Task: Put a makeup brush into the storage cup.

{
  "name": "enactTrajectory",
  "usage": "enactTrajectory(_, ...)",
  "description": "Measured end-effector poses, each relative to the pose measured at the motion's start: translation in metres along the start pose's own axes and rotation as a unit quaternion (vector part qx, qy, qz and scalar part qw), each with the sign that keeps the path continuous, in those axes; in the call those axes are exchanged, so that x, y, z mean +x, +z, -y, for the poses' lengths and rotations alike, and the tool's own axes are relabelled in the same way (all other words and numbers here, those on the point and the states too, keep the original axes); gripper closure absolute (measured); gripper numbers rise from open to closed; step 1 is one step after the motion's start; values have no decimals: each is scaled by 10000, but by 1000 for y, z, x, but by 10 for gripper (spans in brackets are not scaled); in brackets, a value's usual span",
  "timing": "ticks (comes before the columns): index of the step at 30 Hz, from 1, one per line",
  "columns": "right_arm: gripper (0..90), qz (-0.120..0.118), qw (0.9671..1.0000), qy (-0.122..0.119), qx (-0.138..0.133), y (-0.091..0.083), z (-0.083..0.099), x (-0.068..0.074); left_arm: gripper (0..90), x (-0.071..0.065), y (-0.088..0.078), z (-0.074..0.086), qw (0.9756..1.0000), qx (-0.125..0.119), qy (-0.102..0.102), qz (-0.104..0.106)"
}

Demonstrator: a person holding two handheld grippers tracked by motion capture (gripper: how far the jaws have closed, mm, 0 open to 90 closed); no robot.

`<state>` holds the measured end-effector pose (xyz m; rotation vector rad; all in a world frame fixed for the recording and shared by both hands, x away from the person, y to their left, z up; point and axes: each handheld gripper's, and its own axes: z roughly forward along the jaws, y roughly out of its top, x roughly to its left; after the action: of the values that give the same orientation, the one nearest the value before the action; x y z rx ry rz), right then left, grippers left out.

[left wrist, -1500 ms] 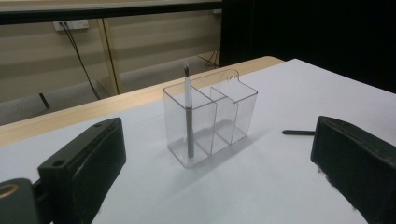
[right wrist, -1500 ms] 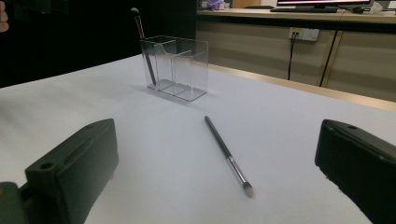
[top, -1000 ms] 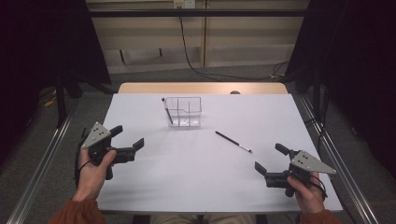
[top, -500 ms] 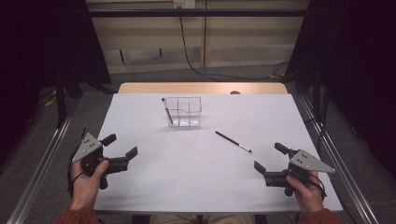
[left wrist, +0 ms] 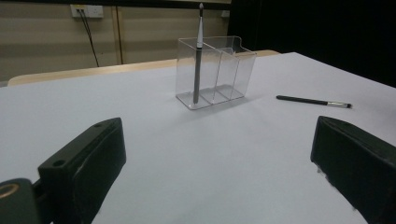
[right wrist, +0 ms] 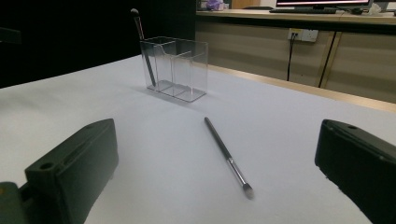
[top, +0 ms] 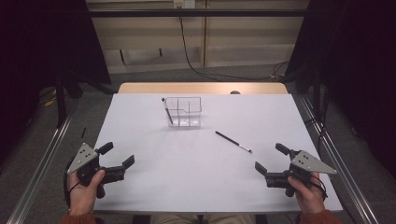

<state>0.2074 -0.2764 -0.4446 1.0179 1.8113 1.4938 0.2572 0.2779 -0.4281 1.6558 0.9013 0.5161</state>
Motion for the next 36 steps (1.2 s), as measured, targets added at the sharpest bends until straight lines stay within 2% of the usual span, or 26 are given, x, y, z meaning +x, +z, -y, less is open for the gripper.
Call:
enactTrajectory(1,0,1,10000,2,-3,0,0,0,32,-1,0,1,10000,1,9,6)
enactTrajectory(2,0,4,10000,-3,2,-1,0,0,31,-2,1,3,9999,-71,-5,126)
enactTrajectory(8,0,-25,10000,18,9,-2,0,0,28,-6,1,5,9999,-35,63,82)
enactTrajectory(14,0,-44,10000,71,23,0,-1,0,29,-2,0,6,9999,-33,-26,97)
enactTrajectory(17,0,-50,9999,152,33,3,-2,-1,29,-2,0,7,10000,4,-6,69)
enactTrajectory(19,0,-57,9999,107,25,4,-3,-2,29,-4,0,7,9999,41,102,40)
enactTrajectory(24,32,-65,9997,248,38,11,-8,0,29,-5,0,6,10000,20,39,74)
enactTrajectory(30,9,-178,9995,212,152,18,-11,-2,29,-6,-2,6,10000,-9,19,50)
enactTrajectory(31,7,-188,9995,216,160,19,-12,-3,29,-7,-3,6,9999,30,119,-2)
enactTrajectory(34,5,-221,9993,204,204,24,-17,-6,29,-9,-3,6,10000,28,67,22)
enactTrajectory(36,3,-253,9992,199,237,28,-20,-7,30,-10,-3,6,9999,73,143,-1)
